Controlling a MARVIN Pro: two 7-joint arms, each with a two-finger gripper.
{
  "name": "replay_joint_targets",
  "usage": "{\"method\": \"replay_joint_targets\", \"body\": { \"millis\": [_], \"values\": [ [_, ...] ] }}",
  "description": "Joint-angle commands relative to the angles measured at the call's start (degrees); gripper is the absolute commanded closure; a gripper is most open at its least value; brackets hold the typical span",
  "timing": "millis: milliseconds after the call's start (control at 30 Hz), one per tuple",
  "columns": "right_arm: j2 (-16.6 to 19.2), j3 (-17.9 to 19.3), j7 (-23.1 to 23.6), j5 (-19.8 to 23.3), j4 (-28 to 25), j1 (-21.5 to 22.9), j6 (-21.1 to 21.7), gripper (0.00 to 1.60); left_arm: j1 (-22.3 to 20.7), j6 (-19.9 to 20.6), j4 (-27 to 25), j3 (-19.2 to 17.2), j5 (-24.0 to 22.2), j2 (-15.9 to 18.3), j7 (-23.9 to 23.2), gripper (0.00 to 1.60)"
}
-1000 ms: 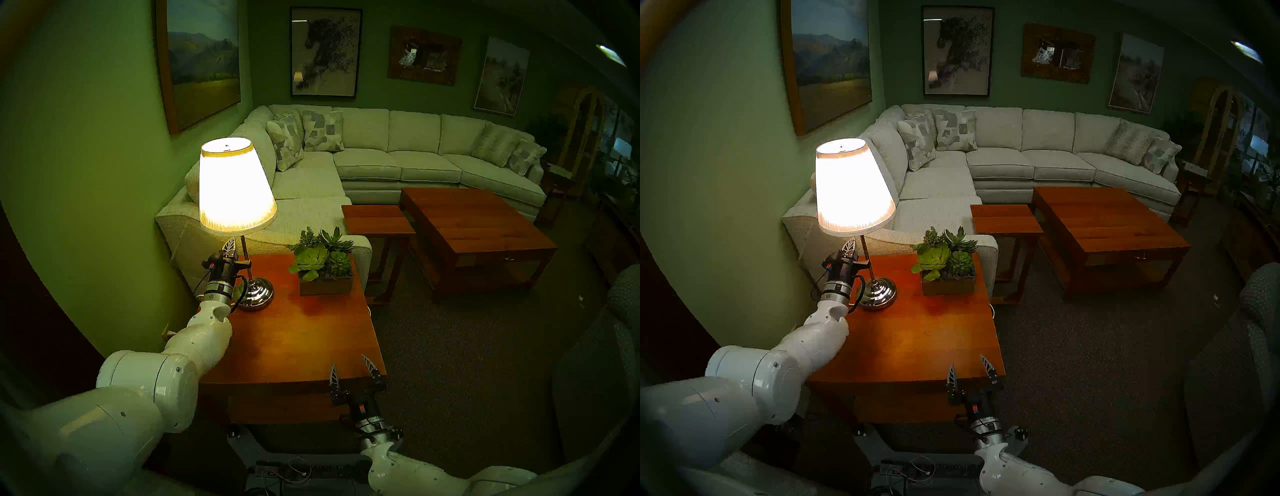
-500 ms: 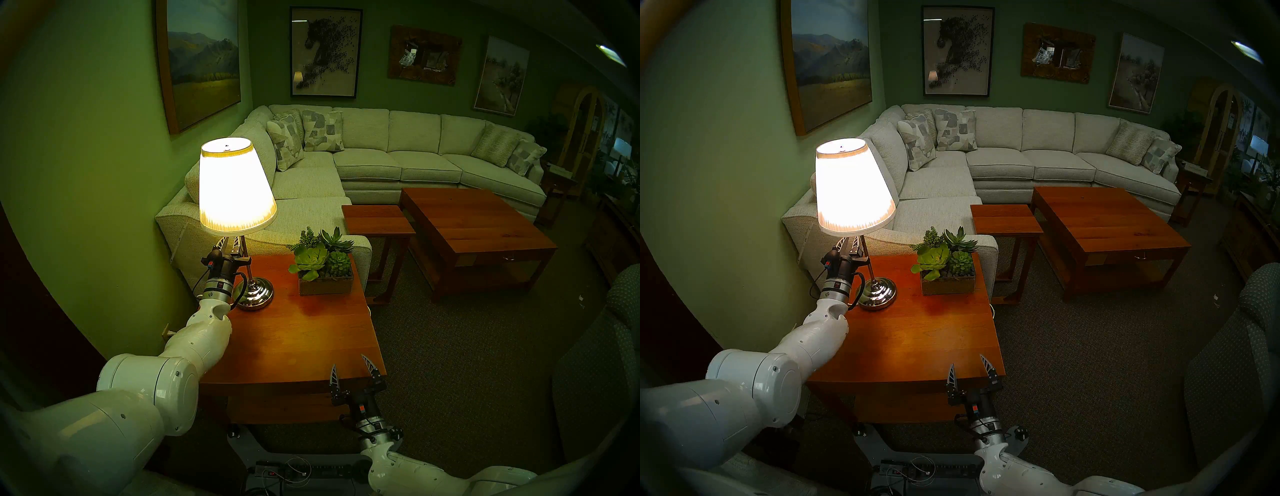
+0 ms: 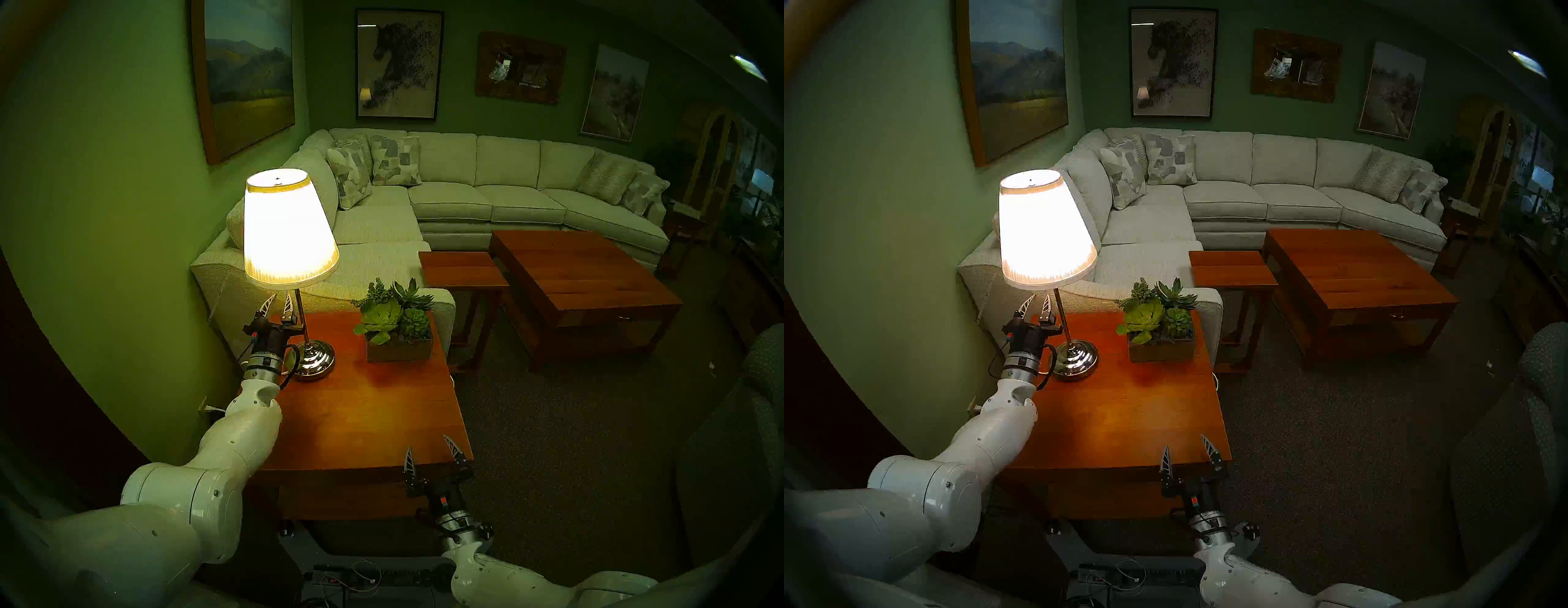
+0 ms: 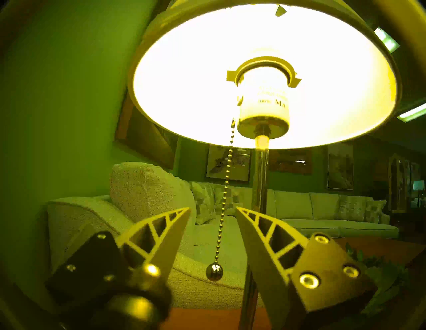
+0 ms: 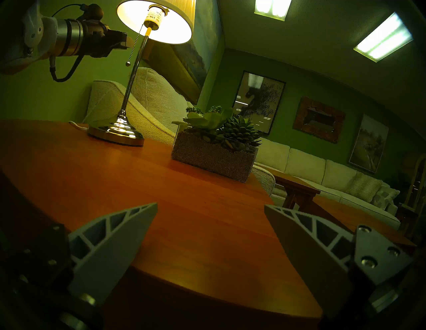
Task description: Pull on string to turn on lamp
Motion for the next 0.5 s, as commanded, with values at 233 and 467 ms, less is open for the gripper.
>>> {"method": "replay_joint_targets", "body": {
  "millis": [233, 467],
  "values": [
    [0.00, 0.02, -0.06, 0.00, 0.00, -0.01, 0.03, 0.00, 8.25, -1.27, -11.04, -1.86, -1.82, 1.14, -1.28, 0.45],
    [0.00, 0.02, -0.06, 0.01, 0.00, -0.01, 0.03, 0.00, 14.64, -0.79, -15.97, -2.52, -2.44, 0.65, -1.25, 0.39]
  ]
}}
